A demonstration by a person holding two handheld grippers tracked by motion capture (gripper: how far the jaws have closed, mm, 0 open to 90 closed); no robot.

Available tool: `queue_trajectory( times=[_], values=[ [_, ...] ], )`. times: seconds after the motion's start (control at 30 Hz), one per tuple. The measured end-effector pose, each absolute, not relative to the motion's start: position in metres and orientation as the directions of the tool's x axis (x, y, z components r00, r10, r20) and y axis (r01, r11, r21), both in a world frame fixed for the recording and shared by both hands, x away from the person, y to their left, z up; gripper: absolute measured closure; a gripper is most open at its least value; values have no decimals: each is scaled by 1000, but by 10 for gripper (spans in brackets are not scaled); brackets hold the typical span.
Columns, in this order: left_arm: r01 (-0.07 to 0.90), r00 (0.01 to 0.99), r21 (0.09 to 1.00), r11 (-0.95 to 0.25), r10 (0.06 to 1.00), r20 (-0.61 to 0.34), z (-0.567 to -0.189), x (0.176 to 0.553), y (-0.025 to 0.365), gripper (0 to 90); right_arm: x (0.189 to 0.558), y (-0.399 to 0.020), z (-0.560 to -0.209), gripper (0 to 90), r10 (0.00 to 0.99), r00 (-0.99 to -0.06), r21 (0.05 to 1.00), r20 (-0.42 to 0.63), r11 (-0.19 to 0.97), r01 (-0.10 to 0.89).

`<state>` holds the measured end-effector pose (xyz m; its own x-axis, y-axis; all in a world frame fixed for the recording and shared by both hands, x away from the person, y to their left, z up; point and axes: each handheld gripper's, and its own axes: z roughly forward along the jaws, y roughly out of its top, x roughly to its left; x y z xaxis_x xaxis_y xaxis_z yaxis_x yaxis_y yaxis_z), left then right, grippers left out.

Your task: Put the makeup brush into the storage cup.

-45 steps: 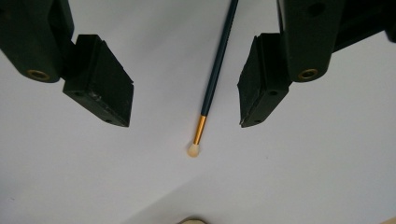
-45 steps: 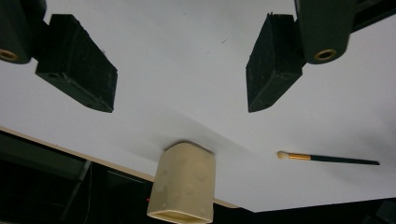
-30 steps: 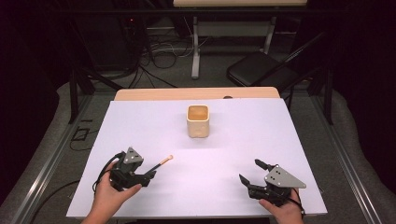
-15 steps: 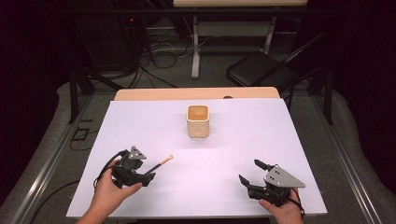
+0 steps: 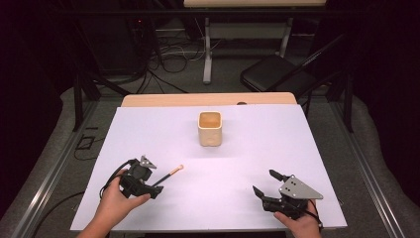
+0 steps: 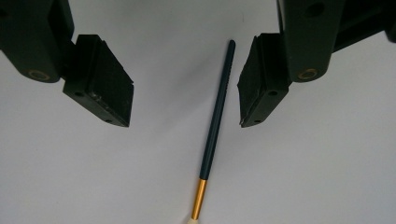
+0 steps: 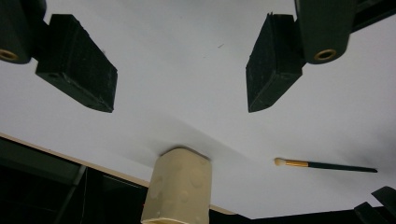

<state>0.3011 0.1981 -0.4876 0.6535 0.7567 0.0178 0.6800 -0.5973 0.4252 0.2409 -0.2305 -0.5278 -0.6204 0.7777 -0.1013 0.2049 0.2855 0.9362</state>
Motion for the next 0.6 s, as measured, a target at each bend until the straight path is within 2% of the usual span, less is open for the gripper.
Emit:
queue_trajectory(
  times=[0.6],
  values=[
    [696, 662, 347, -629, 749, 29, -488, 310, 194, 355, 241, -230, -528, 246, 776, -621, 935, -104, 290, 205]
  ],
)
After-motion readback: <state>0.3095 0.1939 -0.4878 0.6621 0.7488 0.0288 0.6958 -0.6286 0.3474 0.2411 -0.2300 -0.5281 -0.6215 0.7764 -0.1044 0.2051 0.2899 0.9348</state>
